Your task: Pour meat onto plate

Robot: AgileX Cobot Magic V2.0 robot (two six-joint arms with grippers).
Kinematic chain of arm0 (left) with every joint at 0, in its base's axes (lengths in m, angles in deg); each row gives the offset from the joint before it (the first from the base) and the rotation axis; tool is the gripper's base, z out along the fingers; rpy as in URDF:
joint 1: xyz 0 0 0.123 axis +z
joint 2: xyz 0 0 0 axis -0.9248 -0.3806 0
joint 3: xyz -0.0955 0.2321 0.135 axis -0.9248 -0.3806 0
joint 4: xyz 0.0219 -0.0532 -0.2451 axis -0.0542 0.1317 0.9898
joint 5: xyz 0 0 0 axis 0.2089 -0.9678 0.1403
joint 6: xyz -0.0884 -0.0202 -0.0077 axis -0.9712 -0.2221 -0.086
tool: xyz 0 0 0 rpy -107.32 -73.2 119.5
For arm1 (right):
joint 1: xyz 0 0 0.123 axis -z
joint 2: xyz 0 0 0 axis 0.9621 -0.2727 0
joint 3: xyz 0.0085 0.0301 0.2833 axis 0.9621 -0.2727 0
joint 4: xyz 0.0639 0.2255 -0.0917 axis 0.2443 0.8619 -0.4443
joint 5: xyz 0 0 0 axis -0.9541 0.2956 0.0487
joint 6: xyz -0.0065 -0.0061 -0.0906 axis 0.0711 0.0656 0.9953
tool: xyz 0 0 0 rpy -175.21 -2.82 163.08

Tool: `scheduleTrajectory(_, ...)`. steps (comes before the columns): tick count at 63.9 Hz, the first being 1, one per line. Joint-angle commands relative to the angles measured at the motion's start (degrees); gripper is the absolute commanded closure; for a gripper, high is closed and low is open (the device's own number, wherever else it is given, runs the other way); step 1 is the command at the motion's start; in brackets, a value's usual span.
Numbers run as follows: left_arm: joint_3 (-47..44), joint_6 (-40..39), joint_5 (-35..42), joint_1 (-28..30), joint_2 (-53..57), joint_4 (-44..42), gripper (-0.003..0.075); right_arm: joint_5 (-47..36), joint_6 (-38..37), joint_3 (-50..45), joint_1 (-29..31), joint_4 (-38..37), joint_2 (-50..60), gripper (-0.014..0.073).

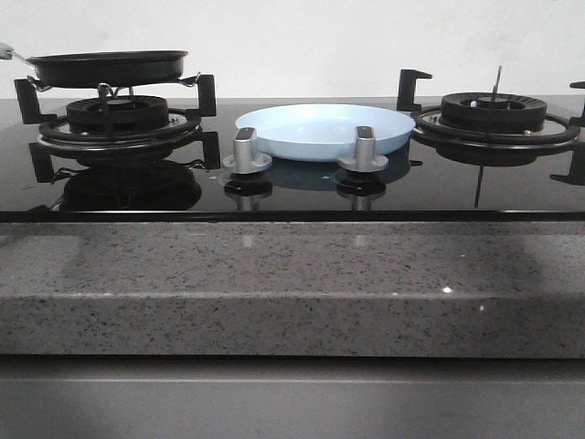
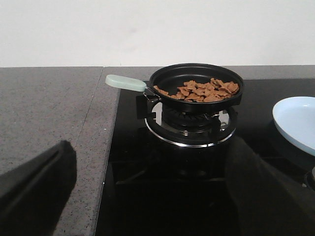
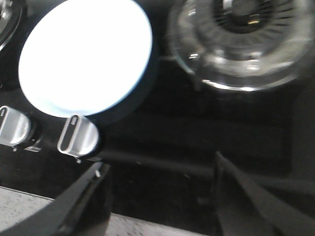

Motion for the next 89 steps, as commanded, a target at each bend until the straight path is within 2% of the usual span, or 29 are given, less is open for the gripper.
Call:
scheduleTrajectory(1,2.2,-0.6,4.7,0.2,-0.6,0.6,0.0114,-0.3,0.6,6.2,-1.7,1.6,-4.1,0.0215)
scheduleTrajectory(6,2.2,-0.6,4.7,0.2,-0.6,0.6,0.0114,0.3,0.6,9.9,-3.3,1.6,-8.5,0.0249)
scheduleTrajectory(47,2.2,-0.6,4.7,0.2,-0.6,0.6,0.0114,9.5,0.6,35.6,-4.2,1.1,-35.5,0.0249)
scheduleTrajectory(58,2.2,-0.6,4.7,0.2,-0.6,0.6,0.0114,10.6,0.6,38.6,-3.8,0.6,-38.7,0.0249)
scheduleTrajectory(89,2.2,-0.6,4.7,0.2,-0.6,0.6,0.0114,11.4,0.6,38.6,-3.0,0.5,-41.5,0.0258)
